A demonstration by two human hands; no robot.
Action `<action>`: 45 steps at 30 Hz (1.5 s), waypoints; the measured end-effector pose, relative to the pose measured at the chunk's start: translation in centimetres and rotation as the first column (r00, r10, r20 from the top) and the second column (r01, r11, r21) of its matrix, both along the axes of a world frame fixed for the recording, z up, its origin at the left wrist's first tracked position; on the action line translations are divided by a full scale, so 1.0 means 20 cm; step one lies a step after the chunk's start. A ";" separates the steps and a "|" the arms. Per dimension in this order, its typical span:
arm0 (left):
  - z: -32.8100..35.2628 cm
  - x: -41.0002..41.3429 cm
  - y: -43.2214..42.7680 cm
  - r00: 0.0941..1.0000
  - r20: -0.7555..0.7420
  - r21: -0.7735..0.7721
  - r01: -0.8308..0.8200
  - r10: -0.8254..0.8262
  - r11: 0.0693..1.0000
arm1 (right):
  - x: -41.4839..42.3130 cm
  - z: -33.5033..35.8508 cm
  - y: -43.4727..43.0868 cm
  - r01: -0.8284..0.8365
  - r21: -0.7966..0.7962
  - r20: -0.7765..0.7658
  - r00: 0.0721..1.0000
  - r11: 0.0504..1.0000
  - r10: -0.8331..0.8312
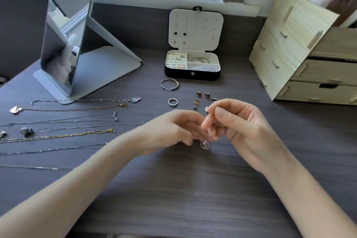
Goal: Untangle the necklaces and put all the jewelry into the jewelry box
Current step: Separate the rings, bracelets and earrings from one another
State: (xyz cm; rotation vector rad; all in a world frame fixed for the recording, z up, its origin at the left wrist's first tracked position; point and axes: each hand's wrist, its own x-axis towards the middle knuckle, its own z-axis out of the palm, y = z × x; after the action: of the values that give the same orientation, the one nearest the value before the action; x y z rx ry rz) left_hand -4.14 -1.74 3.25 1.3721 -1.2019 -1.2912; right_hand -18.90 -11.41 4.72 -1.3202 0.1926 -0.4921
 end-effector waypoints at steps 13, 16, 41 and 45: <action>0.00 -0.04 0.02 0.992 0.054 0.000 -0.113 0.113 0.994 | -0.02 0.00 -0.07 -0.004 0.163 0.156 0.988 0.987 -0.021; 0.01 -0.01 0.06 0.992 -0.027 0.023 -0.123 0.124 0.992 | -0.03 0.00 -0.09 -0.016 0.212 0.200 0.979 0.977 -0.027; 0.03 0.03 0.12 0.954 -0.069 0.006 -0.291 0.291 0.957 | -0.04 -0.07 -0.02 0.340 -0.900 0.075 0.738 0.273 -0.670; 0.01 0.02 0.11 0.953 -0.099 0.005 -0.288 0.287 0.958 | -0.04 -0.08 0.00 0.385 -0.912 0.210 0.730 0.138 -0.650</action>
State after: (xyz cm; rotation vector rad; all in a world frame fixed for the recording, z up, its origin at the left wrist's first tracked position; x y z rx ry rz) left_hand -3.73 0.49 3.48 1.4009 -0.9008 -1.1301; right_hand -19.76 -11.45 3.08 -2.5149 0.6967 -1.1822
